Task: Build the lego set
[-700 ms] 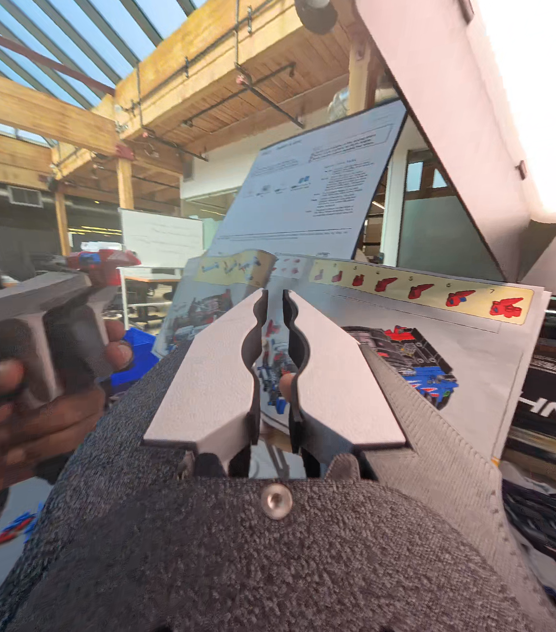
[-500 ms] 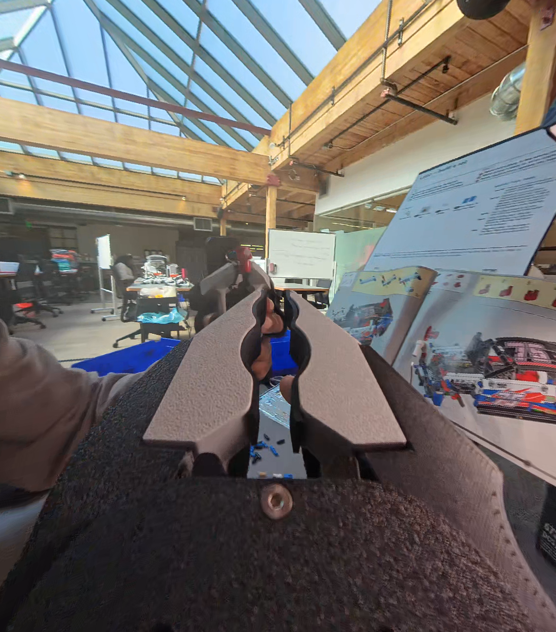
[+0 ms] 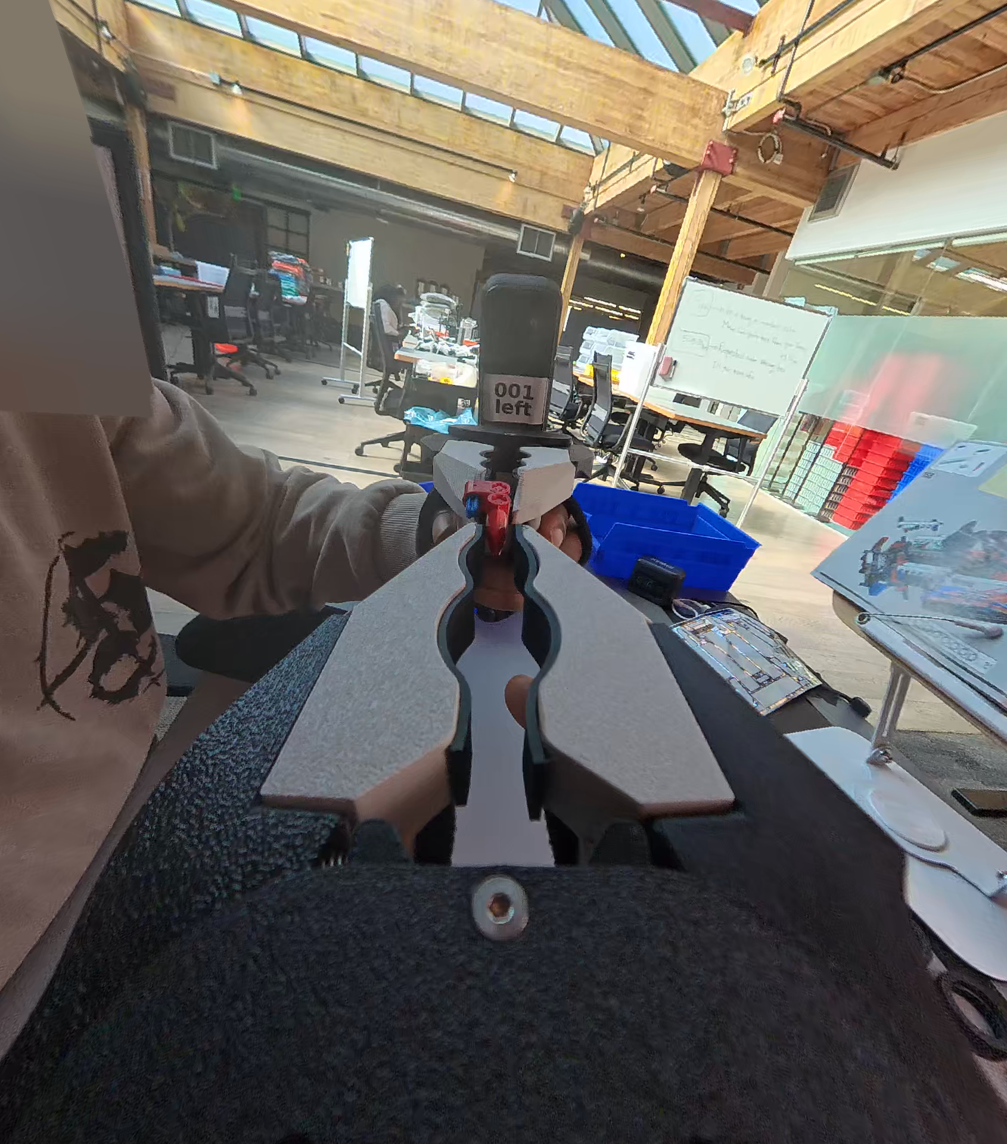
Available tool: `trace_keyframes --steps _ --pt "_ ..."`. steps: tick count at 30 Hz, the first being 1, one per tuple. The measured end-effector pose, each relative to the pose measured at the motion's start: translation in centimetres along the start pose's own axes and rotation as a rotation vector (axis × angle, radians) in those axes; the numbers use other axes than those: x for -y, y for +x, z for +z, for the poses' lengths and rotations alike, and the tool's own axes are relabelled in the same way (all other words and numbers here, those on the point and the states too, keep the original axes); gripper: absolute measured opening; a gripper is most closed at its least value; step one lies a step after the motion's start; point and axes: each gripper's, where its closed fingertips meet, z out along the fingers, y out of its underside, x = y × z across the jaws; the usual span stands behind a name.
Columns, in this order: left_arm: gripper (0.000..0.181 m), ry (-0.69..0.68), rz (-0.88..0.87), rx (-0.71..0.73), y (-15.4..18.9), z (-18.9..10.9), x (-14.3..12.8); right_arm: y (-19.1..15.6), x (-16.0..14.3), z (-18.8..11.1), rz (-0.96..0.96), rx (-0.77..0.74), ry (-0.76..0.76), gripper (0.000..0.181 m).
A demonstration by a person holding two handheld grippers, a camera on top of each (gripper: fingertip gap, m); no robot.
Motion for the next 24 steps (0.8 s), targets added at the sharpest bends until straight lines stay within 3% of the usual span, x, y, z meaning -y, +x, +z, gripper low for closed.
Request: trace_keyframes --steps 11,17,24 --pt "0.012 -0.092 -0.089 0.097 3.9 -2.7 -4.9 -3.7 -4.4 3.0 0.109 0.045 0.020 0.002" --pt "0.009 -0.070 -0.193 0.138 3.7 -4.1 -6.8 -3.6 -6.7 3.8 0.205 0.073 0.053 0.002" --pt "0.005 -0.148 -0.260 0.131 3.5 -4.8 -10.3 -3.8 -10.3 3.5 0.257 0.100 -0.047 0.003"
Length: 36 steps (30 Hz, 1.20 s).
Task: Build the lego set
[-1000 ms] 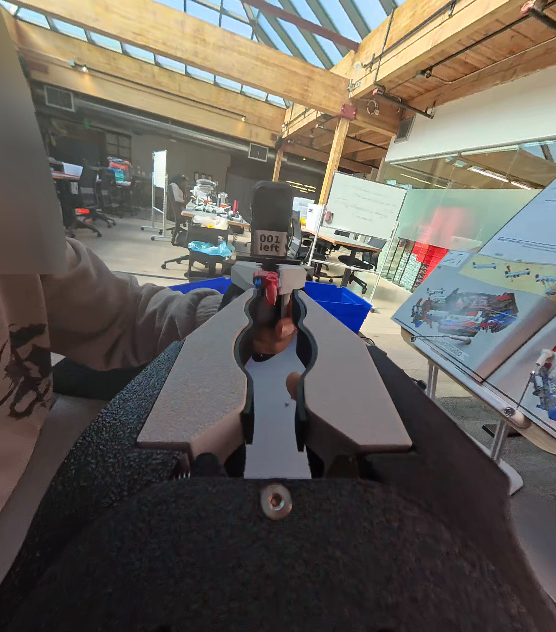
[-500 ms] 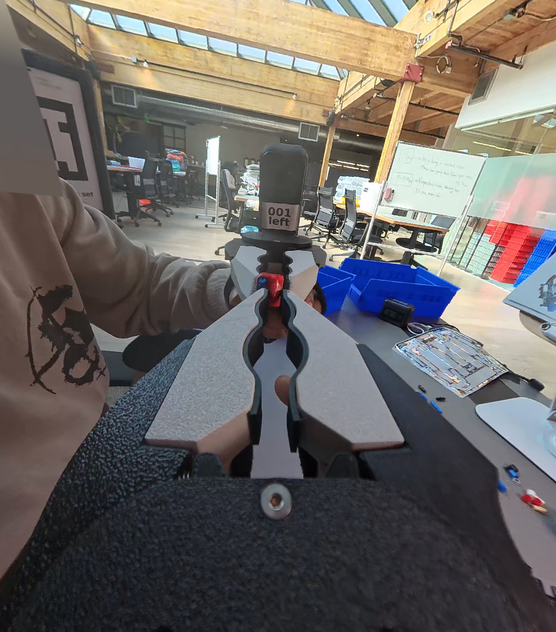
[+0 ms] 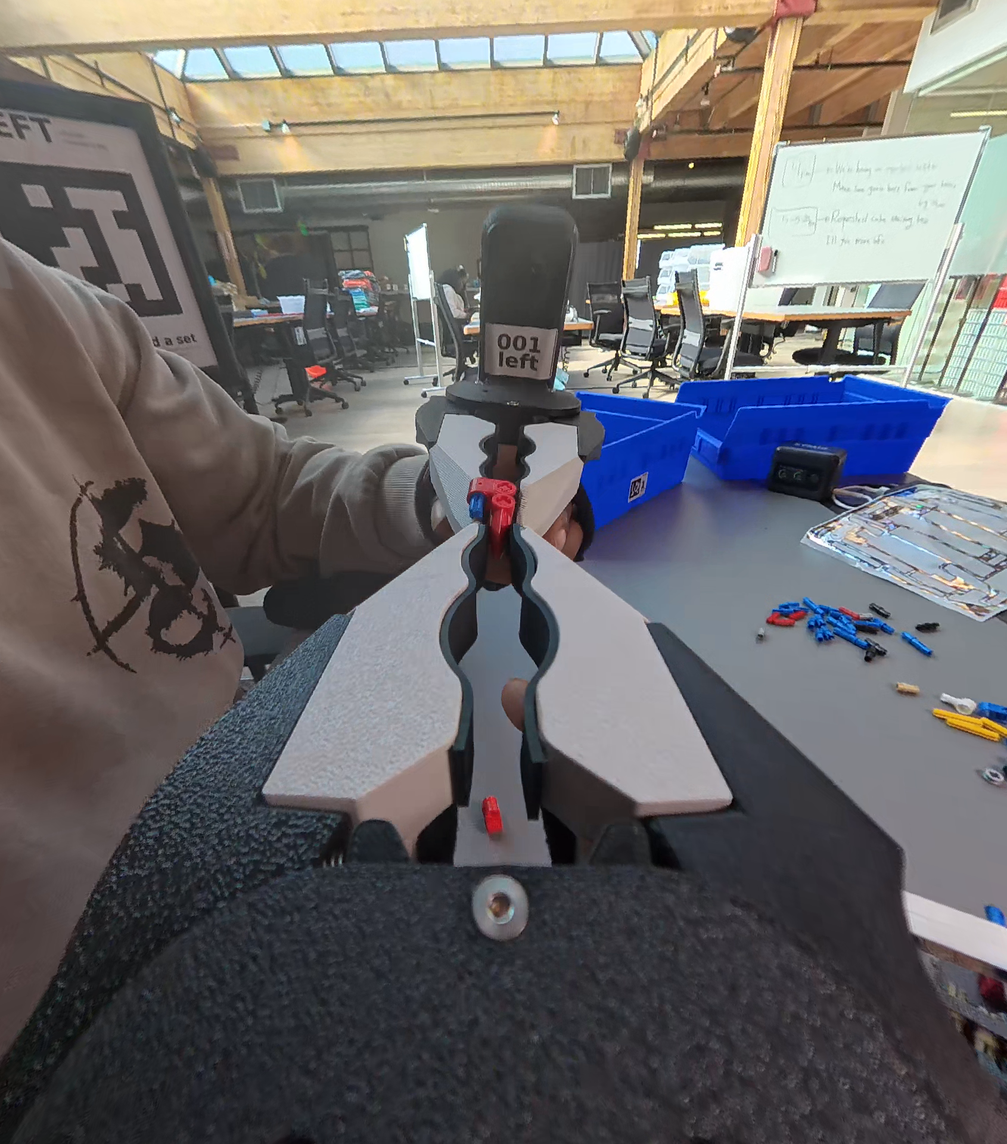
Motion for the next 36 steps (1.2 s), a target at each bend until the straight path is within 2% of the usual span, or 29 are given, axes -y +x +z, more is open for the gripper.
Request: trace_keyframes --steps 16,18,22,24,29,33,36 --pt "0.005 -0.452 0.108 -0.043 0.0 0.2 -10.2 -1.0 -10.3 -0.4 -0.079 0.084 -0.482 0.004" --pt "0.005 -0.442 0.095 -0.031 -0.3 0.2 -10.3 -0.6 -10.4 -0.3 -0.087 0.067 -0.471 0.003" --pt "0.005 -0.289 0.020 -0.004 -1.1 0.0 -8.2 0.4 -8.5 -0.1 -0.023 0.031 -0.327 0.003" --pt "0.007 -0.253 0.012 -0.003 -1.1 0.0 -7.7 0.3 -8.1 0.1 -0.024 0.028 -0.294 0.003" --pt "0.005 -0.249 0.016 -0.005 -1.2 0.0 -7.7 0.4 -8.0 0.0 -0.029 0.023 -0.284 0.003" --pt "0.005 -0.331 0.061 0.022 -1.5 -0.1 -8.6 0.7 -8.8 0.0 -0.070 0.005 -0.316 0.003" --pt "0.005 -0.329 0.064 0.026 -1.7 -0.2 -8.6 0.8 -8.7 0.0 -0.068 0.017 -0.296 0.003"
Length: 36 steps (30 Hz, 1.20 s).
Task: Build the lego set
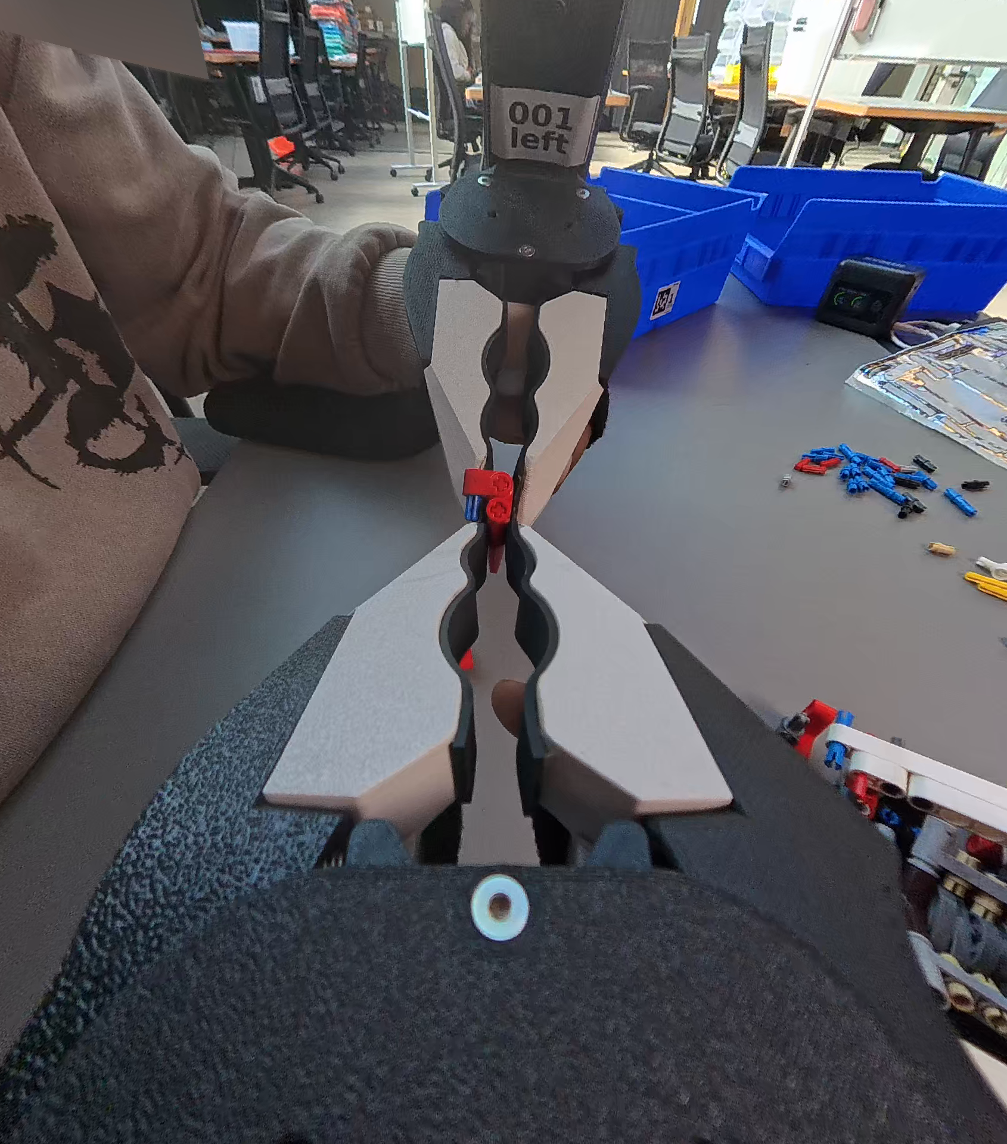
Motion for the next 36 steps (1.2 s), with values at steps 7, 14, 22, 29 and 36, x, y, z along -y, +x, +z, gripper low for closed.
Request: trace_keyframes --steps 7,14,22,29,36 --pt "0.005 0.094 -0.072 -0.057 0.1 -0.1 1.2 0.1 1.2 -0.7 0.028 0.028 0.069 0.002" --pt "0.005 0.178 -0.126 -0.093 0.1 -0.4 2.4 0.2 2.4 -1.3 0.081 0.056 0.144 0.002" --pt "0.005 0.248 -0.189 -0.122 0.2 -0.5 3.3 0.4 3.4 -1.8 0.161 0.087 0.230 0.001" --pt "0.006 0.291 -0.237 -0.127 -0.4 -0.5 3.4 1.0 3.6 -1.9 0.216 0.074 0.278 0.000" --pt "0.006 0.314 -0.257 -0.127 -0.7 -0.6 3.4 1.5 3.6 -1.9 0.256 0.078 0.304 0.000"
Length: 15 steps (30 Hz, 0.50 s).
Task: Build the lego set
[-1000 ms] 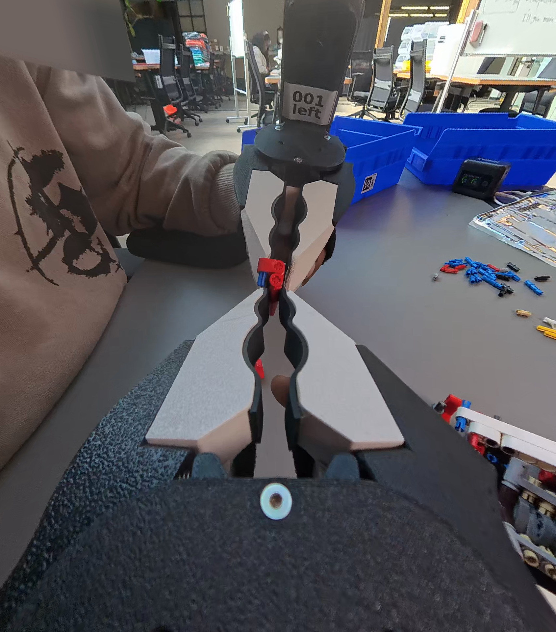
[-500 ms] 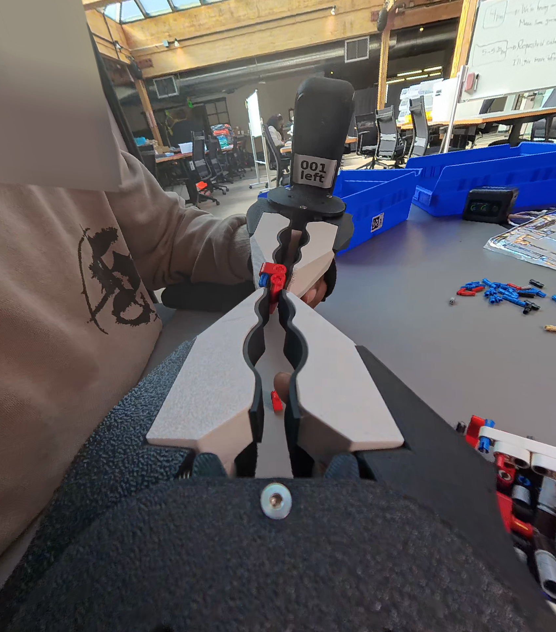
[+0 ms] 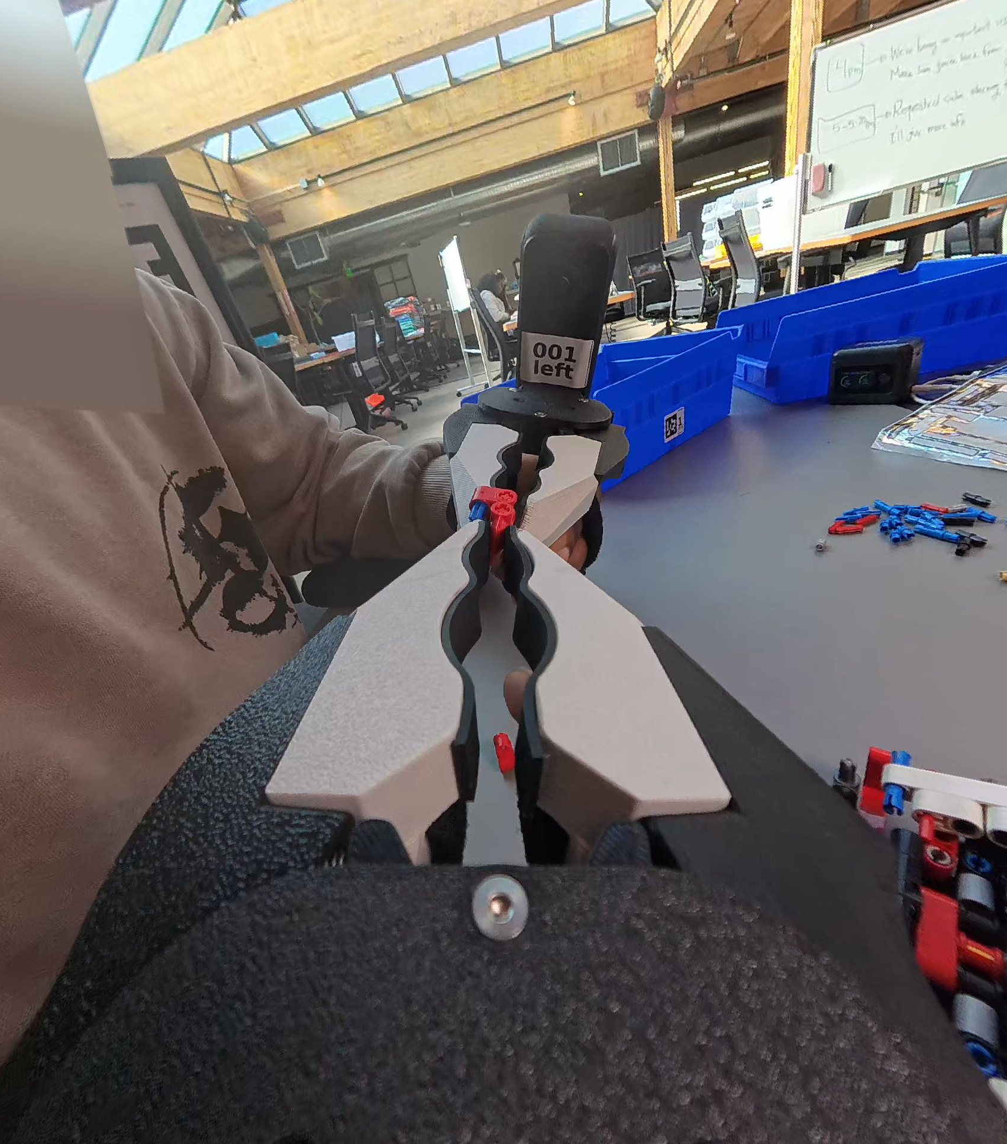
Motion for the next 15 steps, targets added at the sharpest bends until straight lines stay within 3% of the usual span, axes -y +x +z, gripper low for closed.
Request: trace_keyframes --steps 5,6,7,9,11,14,15 --pt "0.006 0.010 -0.025 -0.009 -0.1 -0.1 0.0 0.1 0.7 0.0 0.020 -0.010 0.052 0.000" --pt "0.006 -0.052 -0.017 0.017 -0.6 -0.2 -1.5 0.4 4.3 -1.7 0.078 -0.001 0.266 0.000" --pt "0.005 -0.068 -0.034 0.035 -1.0 -0.2 -2.7 1.5 6.3 -3.7 0.095 -0.049 0.344 0.000" --pt "0.005 0.092 -0.094 0.002 -0.3 -0.5 0.4 0.7 4.1 -2.5 -0.054 -0.116 0.195 0.000" --pt "0.005 0.082 0.002 0.016 -0.2 -0.2 1.9 -0.4 1.8 -0.4 -0.039 -0.066 0.103 0.000" --pt "0.005 -0.007 0.088 0.031 -0.4 0.0 0.5 0.3 3.5 -1.3 -0.028 -0.071 0.135 0.000" --pt "0.005 -0.032 0.127 0.049 -0.5 -0.1 0.1 0.3 3.2 -1.5 -0.052 -0.071 0.089 0.008"
